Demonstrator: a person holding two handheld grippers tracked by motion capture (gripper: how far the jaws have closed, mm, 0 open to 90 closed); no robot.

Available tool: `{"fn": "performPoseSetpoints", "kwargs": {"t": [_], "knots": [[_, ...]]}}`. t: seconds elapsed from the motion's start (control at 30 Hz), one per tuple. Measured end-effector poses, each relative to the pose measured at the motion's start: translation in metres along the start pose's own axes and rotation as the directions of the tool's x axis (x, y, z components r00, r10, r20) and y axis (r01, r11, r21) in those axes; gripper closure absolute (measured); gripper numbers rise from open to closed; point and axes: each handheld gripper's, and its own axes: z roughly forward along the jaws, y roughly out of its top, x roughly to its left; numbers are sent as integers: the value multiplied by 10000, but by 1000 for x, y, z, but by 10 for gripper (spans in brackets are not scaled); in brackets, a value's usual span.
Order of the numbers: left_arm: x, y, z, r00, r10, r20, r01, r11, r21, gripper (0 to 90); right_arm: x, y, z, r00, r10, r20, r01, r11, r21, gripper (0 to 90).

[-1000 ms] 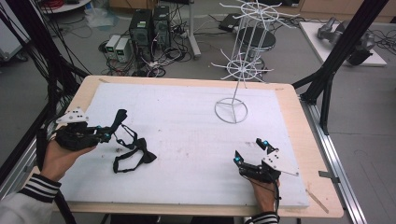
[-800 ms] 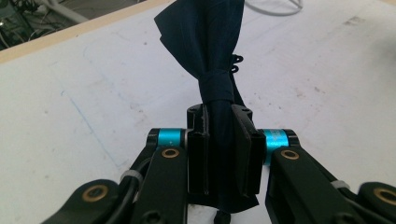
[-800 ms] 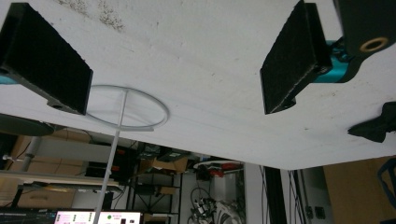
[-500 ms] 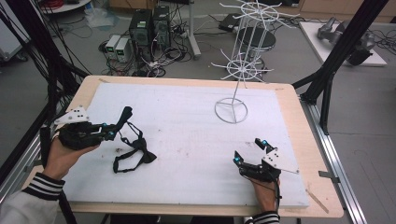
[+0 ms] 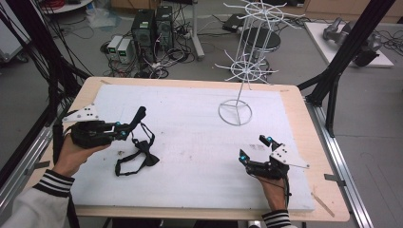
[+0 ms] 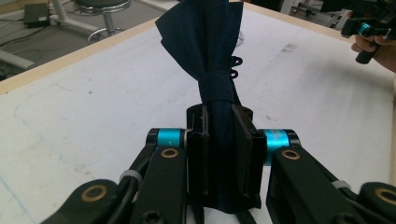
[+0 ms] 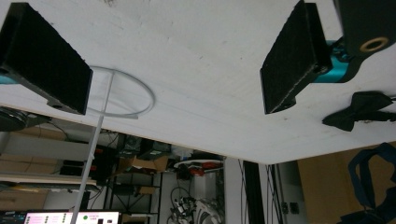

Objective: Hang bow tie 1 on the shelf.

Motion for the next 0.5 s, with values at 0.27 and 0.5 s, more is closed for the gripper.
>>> {"fn": "performPoseSetpoints", "kwargs": {"t": [0.27,0.5], "knots": [[0,8,14,9978,170,648,-176,9998,82,767,-5,19,7,9989,-170,-430,169,9999,-25,86],[-5,16,26,9919,432,1192,-425,9991,-86,767,-10,33,17,9966,-168,-810,166,9999,-29,86]]}}
